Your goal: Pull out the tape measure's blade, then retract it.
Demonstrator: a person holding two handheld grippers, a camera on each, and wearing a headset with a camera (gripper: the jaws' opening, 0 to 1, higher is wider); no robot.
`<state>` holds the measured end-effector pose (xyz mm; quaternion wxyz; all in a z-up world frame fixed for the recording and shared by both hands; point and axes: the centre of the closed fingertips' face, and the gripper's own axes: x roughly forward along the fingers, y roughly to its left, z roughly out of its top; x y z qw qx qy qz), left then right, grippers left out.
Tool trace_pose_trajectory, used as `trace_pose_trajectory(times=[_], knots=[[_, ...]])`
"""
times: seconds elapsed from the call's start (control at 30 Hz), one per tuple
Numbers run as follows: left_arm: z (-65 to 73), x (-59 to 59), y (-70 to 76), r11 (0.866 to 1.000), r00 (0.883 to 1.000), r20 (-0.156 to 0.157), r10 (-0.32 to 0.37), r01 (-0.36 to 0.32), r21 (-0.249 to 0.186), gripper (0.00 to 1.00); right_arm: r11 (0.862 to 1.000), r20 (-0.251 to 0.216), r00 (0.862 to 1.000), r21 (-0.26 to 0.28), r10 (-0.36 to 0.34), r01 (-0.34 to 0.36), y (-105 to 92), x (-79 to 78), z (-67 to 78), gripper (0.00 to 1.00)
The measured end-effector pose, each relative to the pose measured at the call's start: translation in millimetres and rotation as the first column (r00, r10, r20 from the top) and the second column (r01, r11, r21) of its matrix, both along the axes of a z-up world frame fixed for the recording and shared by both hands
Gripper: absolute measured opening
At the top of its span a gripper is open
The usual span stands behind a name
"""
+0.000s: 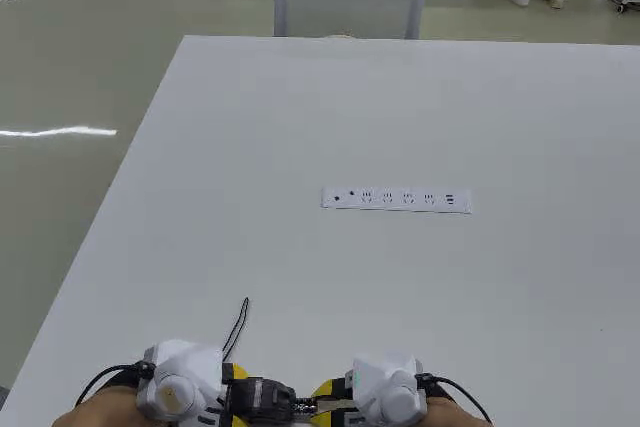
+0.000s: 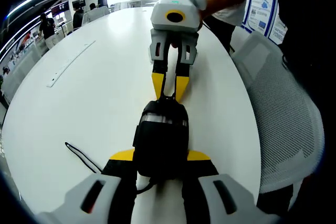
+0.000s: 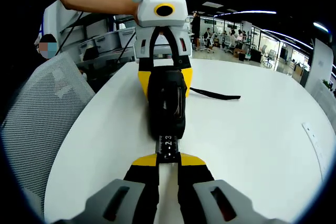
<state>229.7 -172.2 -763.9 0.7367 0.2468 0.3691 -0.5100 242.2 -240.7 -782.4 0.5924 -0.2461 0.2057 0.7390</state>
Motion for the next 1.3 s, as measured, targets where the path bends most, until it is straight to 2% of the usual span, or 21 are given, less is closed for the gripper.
trace_pose_trajectory(times=[0.57,0.73,1.3], knots=[[0.2,-0.7,0.8,1.000,1.000,-0.001,0.000,0.000,0.006,0.29,1.000,-0.014,1.000,-0.010,-0.010,0.010,-13.4,1.9,3.6,0.10],[0.4,-1.4,1.5,1.000,1.000,-0.005,0.000,0.000,0.004,0.29,1.000,0.003,1.000,-0.008,-0.002,0.002,-17.0,1.9,6.4,0.10],[0.2,-0.9,1.1,1.000,1.000,-0.017,0.006,-0.006,-0.002,0.29,1.000,-0.007,1.000,-0.013,-0.008,0.008,-29.3,5.2,6.8,0.10]])
